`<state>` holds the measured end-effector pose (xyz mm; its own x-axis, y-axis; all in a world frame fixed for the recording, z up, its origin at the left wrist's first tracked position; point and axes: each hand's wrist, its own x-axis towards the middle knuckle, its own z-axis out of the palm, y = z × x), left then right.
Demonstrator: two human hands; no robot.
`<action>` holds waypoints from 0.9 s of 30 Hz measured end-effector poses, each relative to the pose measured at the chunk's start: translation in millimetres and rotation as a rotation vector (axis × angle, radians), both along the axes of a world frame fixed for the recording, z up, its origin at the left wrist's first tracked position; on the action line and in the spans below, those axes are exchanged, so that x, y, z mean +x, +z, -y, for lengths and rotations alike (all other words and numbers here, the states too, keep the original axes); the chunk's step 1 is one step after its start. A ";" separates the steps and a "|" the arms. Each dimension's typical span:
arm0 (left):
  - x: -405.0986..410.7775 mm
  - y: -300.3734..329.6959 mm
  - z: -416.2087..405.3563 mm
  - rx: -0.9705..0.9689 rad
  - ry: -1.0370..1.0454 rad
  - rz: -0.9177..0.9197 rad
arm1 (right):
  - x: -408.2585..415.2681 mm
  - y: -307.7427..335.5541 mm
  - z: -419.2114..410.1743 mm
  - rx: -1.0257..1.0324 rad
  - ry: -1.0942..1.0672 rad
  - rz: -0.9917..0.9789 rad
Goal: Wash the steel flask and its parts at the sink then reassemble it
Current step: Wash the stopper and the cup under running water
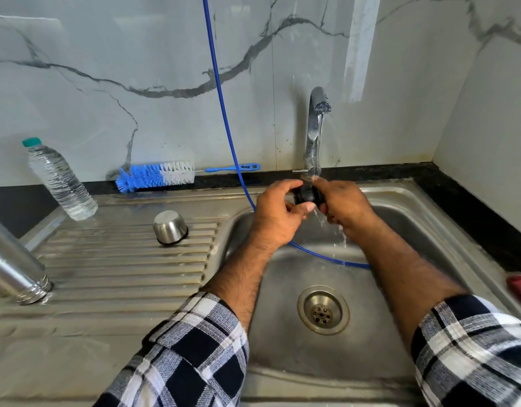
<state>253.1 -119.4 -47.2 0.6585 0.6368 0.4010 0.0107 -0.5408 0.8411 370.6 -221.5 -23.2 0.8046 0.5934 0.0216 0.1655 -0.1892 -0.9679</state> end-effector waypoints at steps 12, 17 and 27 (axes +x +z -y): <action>-16.0 6.3 -10.6 -0.449 -0.144 0.083 | 5.2 -6.7 0.2 0.045 0.215 0.218; -5.0 4.2 -3.1 -0.082 -0.010 0.030 | -5.9 5.8 -0.9 -0.020 -0.022 0.013; -0.1 -3.7 -7.7 -0.035 -0.011 0.036 | -8.5 1.8 -6.9 0.031 -0.061 0.045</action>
<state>253.0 -111.7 -50.9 0.6510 0.6435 0.4026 -0.0261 -0.5111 0.8591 362.1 -214.6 -21.4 0.8369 0.5420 0.0763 0.1985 -0.1705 -0.9652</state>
